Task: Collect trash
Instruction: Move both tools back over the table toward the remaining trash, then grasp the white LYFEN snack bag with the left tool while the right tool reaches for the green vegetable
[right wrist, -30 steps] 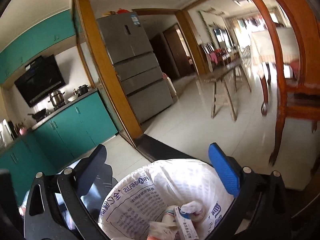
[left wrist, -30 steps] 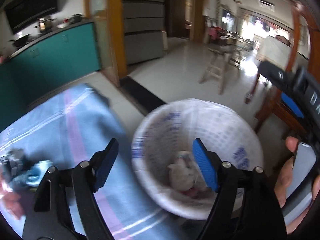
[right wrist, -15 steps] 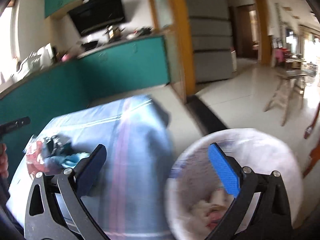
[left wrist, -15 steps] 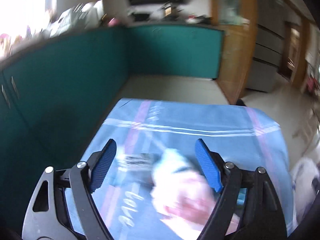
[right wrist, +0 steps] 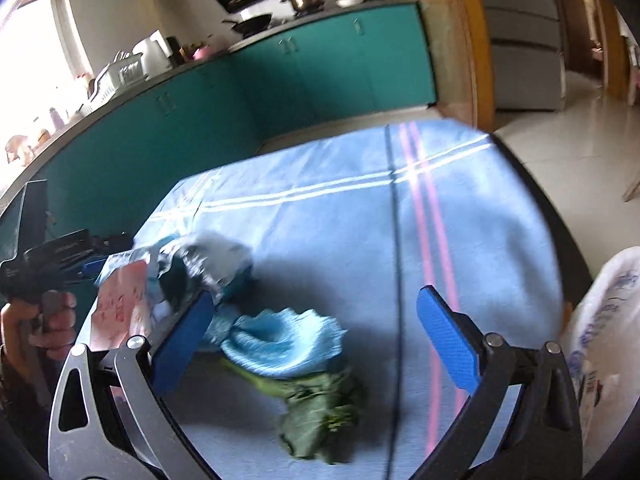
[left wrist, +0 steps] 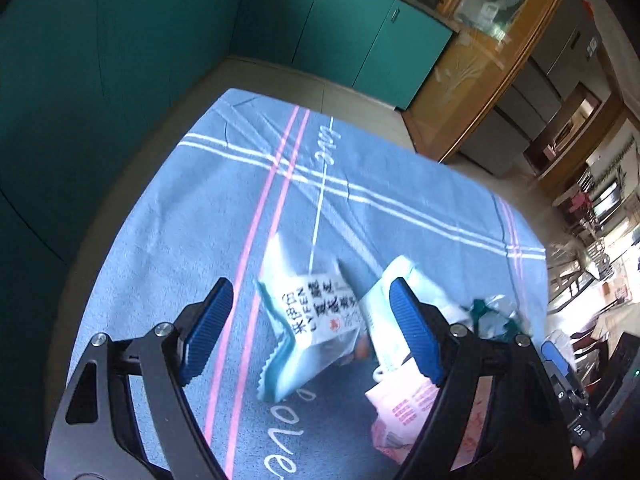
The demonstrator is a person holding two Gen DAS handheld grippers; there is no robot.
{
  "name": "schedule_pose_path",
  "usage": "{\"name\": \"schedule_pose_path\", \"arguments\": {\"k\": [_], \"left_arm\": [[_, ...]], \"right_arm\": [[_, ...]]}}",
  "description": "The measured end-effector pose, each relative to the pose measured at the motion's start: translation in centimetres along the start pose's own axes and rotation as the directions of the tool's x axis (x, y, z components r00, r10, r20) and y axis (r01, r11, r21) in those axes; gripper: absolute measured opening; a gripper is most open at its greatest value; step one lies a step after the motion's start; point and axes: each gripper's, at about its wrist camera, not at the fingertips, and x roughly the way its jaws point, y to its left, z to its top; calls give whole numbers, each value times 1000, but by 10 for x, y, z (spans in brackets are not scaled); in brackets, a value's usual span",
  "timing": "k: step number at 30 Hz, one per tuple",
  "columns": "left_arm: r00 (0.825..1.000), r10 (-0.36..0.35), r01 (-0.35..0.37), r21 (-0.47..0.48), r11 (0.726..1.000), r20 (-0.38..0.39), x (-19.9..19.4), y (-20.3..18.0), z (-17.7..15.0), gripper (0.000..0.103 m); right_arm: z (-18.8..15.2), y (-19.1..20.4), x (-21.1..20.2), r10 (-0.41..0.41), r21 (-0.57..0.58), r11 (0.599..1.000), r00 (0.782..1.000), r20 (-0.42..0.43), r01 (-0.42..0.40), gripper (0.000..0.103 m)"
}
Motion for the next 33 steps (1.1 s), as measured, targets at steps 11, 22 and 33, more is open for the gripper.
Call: {"name": "schedule_pose_path", "arguments": {"k": [11,22,33], "left_arm": [[999,-20,24,78,997,-50,9,-12,-20,50],[999,20,-24,86,996,50,-28,-12,-33,48],[950,48,-109,185,977,309,-93,-50,-53,48]], "right_arm": [[-22,34,17,-29,-208,978,991,-128,1,59],[-38,28,-12,-6,-228,973,991,-130,-24,10],[-49,6,-54,-48,-230,973,996,-72,30,9]]}}
